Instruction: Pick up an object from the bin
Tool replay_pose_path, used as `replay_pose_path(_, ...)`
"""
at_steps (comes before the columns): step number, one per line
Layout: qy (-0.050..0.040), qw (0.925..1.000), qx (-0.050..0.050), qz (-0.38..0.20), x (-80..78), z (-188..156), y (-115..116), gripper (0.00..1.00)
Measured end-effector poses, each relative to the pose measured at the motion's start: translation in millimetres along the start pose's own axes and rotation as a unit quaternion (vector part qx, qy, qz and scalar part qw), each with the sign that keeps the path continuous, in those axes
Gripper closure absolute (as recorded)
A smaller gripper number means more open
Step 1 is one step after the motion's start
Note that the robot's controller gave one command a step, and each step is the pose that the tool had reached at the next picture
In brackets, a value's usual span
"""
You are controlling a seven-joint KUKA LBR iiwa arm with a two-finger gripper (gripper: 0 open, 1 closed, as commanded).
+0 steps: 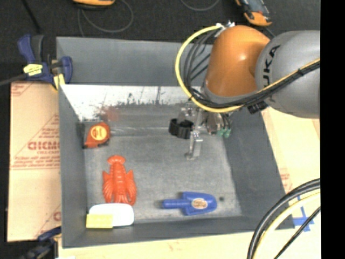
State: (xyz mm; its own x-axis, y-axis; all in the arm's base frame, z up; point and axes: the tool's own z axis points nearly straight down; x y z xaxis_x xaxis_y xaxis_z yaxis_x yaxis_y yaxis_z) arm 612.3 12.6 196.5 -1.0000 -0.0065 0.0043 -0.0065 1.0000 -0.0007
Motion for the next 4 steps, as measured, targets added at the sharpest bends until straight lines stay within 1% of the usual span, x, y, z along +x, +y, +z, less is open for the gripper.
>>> replay_pose_path(1, -0.0030, 1.0000, 0.000, 0.000, -0.6, -5, 0, 0.00)
replay_pose_path(2, -0.0045, 0.9980, 0.000, -0.063, 30.4, 47, -8, 0.00)
replay_pose_path(3, -0.0019, 0.9835, 0.000, -0.181, 71.6, 50, -23, 0.00)
replay_pose_path(4, -0.0035, 0.9850, 0.000, -0.172, 110.6, 68, -11, 0.00)
